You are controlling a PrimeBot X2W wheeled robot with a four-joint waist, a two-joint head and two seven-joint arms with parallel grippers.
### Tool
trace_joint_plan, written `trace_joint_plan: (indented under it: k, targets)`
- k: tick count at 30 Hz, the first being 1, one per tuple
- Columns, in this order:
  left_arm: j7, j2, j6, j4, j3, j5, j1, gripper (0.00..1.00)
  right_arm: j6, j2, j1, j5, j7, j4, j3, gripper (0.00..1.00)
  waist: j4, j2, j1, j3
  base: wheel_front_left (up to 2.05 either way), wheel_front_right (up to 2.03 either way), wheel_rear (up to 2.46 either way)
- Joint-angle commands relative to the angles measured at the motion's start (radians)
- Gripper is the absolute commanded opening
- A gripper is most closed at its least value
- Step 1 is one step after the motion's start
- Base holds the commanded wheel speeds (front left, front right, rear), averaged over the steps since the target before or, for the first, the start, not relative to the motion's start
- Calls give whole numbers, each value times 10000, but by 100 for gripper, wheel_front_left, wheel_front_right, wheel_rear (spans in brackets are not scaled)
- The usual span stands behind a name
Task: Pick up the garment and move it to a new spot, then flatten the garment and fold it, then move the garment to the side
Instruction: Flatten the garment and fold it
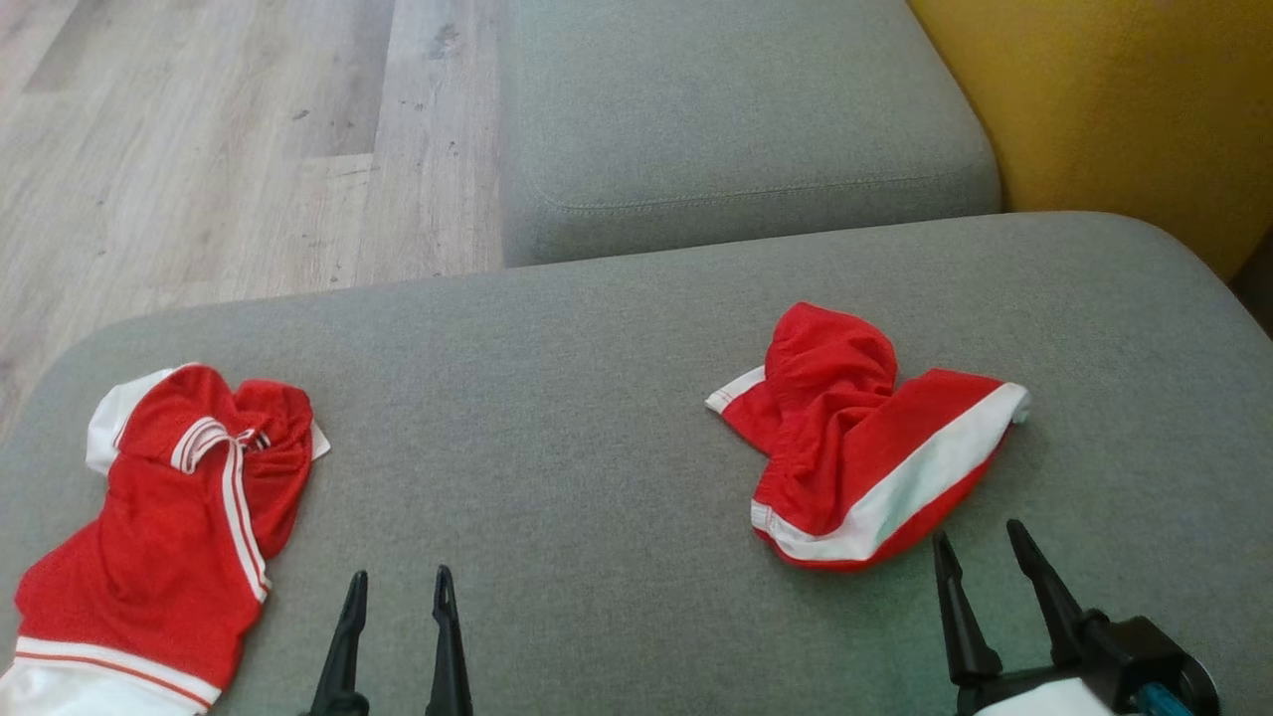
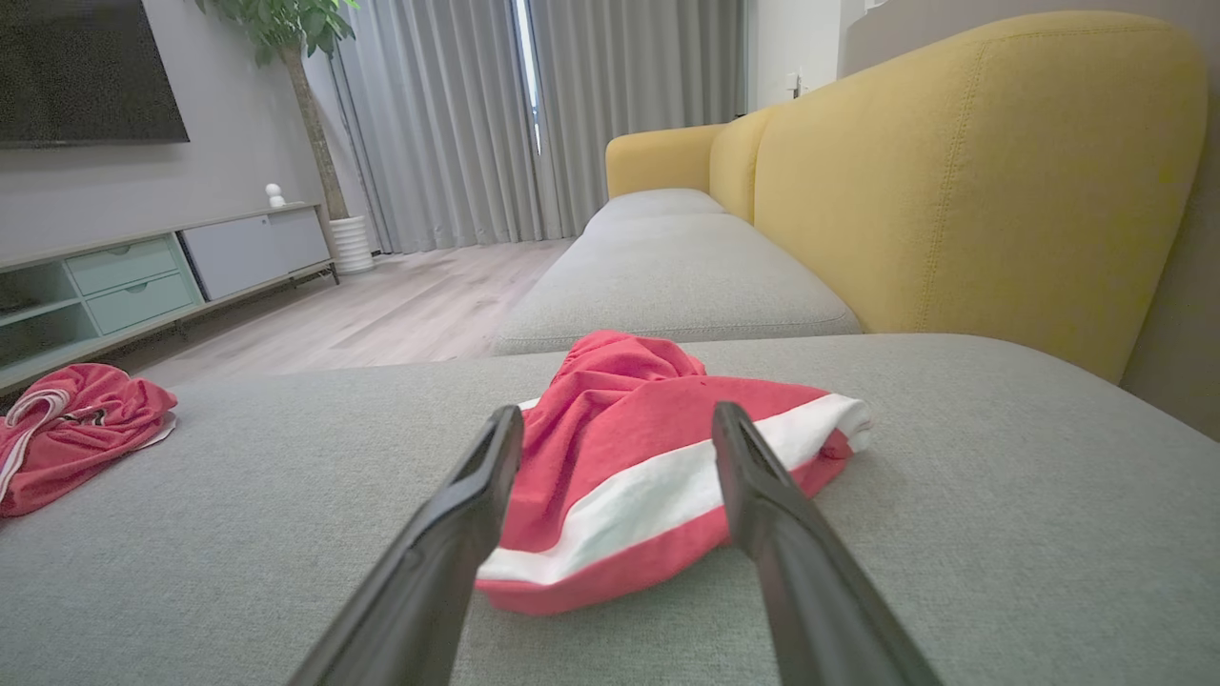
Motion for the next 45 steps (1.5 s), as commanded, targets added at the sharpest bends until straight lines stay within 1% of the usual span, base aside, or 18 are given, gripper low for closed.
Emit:
trace_joint_plan:
  k: [1,11,14,15,19,22,28,31,32,36,41,45]
  targets:
    - [-95,-84,81,-251,213,-87,-409,100,71,-77,-342,-86,-109,-293,245,100,-13,-1,0,-5,0,0,0]
    - [-95,-85,116,-167,-28,-209,-477,100,71,-118,-394,-49,-109,-270,312,100,-202,-1,0,-11,0,0,0]
    - [-95,-85,-95,8,-214,-341,-703,100,71,-145,-458,-62,-109,-284,403,100,-404,-1,0,97,0,0,0]
    - [-95,-85,-95,8,-214,-341,-703,100,71,-145,-458,-62,-109,-284,403,100,-404,-1,0,97,0,0,0]
    - [-95,-85,-382,665,-587,-436,-1304,100,71,-195,-654,20,-109,-335,540,100,-847,-1,0,384,0,0,0]
    - [-95,-85,-662,1288,-1086,-604,-1962,100,71,-239,-801,68,-109,-401,594,100,-1233,-1,0,679,0,0,0]
    - [-95,-85,-1755,2850,-2383,-1216,-3453,100,71,-345,-1025,224,-109,-475,753,100,-2047,-1,0,1365,0,0,0]
    - [-95,-85,-2114,3851,-2971,-1289,-4203,100,71,-397,-1172,330,-109,-523,813,100,-2436,-1,0,1669,0,0,0]
    - [-95,-85,-2151,4134,-3116,-1322,-4434,100,71,-416,-1220,353,-109,-536,840,100,-2567,-1,0,1765,0,0,0]
    - [-95,-85,-2068,5030,-3506,-1587,-5279,100,71,-475,-1460,410,-109,-635,906,100,-2995,-1,0,2239,0,0,0]
    - [-95,-85,-1671,5812,-3621,-1991,-6004,100,71,-535,-1636,444,-109,-665,958,100,-3338,-1,0,2591,0,0,0]
    - [-95,-85,-1690,6187,-3912,-2211,-6283,100,71,-558,-1707,466,-109,-655,997,100,-3501,-1,0,2710,0,0,0]
